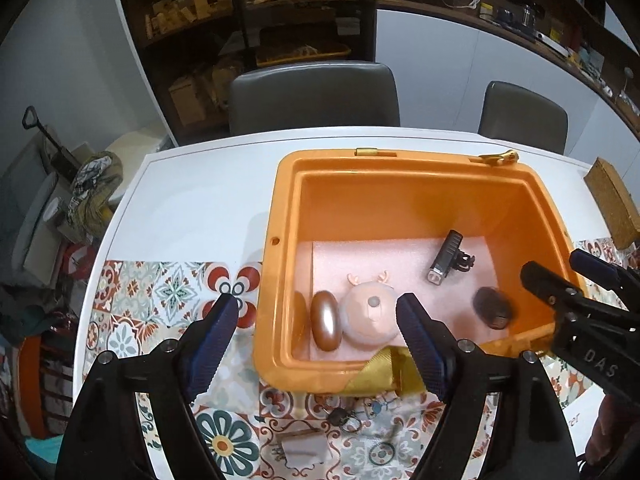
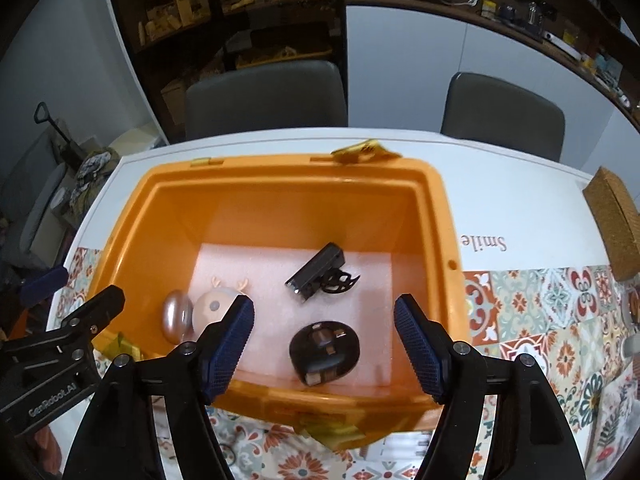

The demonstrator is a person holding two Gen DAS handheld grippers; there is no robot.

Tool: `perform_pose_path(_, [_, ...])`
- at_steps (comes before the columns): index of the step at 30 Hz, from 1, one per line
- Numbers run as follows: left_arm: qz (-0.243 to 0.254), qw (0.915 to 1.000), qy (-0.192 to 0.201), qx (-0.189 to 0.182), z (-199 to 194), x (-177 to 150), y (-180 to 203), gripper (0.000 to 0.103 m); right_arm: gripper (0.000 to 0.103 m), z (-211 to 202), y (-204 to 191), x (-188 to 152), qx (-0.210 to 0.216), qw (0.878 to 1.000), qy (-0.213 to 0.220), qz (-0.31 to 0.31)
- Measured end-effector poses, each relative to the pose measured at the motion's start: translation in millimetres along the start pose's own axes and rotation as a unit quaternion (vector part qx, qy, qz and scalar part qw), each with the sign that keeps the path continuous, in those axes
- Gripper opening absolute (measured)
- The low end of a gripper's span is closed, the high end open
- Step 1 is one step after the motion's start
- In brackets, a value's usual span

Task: Organize rigid objects
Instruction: 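Lower into the crate and open the left tool releasing the speaker while the right tool releases the reel, then move both open tools back toward the white charger and plug adapter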

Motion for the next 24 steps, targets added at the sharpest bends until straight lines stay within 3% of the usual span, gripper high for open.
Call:
perform_pose_path(4, [0.004, 1.0000, 0.008, -0.003, -6.6, -4.7, 4.0, 0.089, 0.073, -12.5, 2.5, -4.3, -0.001, 1.000, 0.008, 0.002])
perform_pose_path(24, [0.011, 0.9989, 0.042, -0.017, -47.8, -36.8, 35.4, 0.098, 0.080, -46.1, 29.1, -45.1, -0.001, 0.999, 0.030, 0.016])
Point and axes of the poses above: each gripper's, at about its wrist camera, not at the fingertips, and z roughly the way its jaws point, y to its right, x to its top, the point moved 9 cm from there along z, roughly the way its jaws point, and after that the axes turned 5 degrees about -y, right-handed, at the moved point
